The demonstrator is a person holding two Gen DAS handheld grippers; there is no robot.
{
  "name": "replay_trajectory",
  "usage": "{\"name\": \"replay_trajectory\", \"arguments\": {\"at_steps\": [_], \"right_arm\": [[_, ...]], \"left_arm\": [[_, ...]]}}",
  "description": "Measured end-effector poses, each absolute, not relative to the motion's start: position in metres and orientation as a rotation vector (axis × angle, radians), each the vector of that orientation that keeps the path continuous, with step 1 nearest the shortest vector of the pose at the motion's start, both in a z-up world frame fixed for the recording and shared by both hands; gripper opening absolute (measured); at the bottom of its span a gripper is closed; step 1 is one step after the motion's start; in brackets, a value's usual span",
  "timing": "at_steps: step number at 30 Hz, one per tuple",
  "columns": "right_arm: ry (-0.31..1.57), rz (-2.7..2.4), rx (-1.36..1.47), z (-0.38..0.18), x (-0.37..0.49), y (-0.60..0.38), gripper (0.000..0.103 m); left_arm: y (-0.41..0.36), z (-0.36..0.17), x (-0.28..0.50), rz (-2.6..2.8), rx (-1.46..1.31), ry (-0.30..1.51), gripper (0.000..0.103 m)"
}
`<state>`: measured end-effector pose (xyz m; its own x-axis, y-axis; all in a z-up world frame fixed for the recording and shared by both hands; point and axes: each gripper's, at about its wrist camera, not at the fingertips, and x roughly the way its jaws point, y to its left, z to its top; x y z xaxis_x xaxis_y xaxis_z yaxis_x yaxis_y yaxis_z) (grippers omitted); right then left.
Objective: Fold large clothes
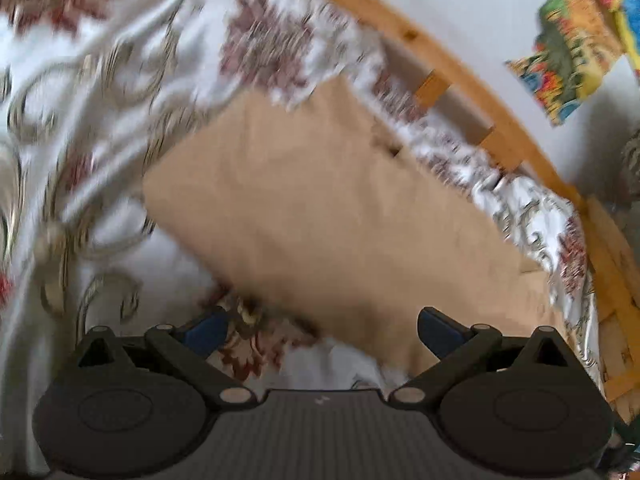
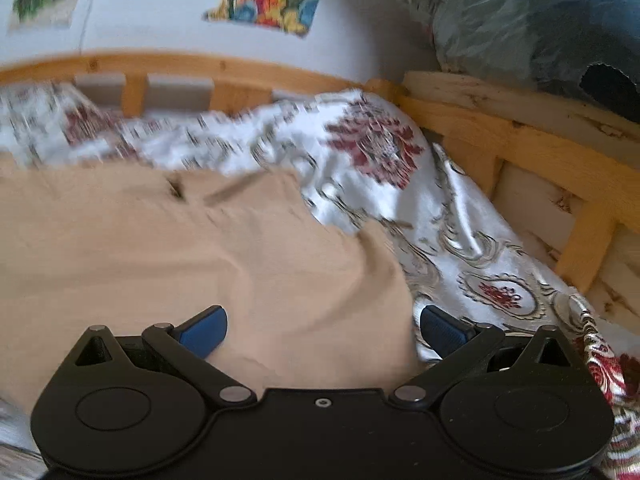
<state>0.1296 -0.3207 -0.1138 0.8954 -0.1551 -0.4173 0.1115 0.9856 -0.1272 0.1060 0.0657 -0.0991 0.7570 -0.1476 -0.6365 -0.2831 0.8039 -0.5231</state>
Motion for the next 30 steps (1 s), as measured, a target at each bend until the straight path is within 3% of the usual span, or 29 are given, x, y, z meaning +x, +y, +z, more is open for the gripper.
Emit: {"name": "replay_trajectory", "arguments": {"at_steps": [4,12,18,23,26,30], "right_arm": [[0.548,-0.122,0.082,-0.095,0.099,-0.309,0.102],[0.694,-0.093,0.57,-0.121,0.091,-0.345,0.102],[0.575,-0.178,0.74,-0.13,0.107,-0.376,0.103],[0.504,-0.189,0.886,-0.135,0.102,-0.394,0.101],[0.491,-0.203,0.921,-0.135,0.097,-0.404,0.09],[0.484,-0.243,0.875,-0.133,0.095,-0.402,0.056]], "left_arm": [[0.074,-0.095,0.111,0.119,-0.647,0.693,0.103],[0.095,-0.111,0.143,0.183,-0.726,0.753,0.102],[0.094,-0.107,0.154,0.194,-0.673,0.776,0.102],[0.104,-0.103,0.152,0.23,-0.742,0.788,0.084],[0.111,-0.102,0.151,0.211,-0.761,0.774,0.072],[0.12,-0.105,0.149,0.189,-0.794,0.76,0.066]]}}
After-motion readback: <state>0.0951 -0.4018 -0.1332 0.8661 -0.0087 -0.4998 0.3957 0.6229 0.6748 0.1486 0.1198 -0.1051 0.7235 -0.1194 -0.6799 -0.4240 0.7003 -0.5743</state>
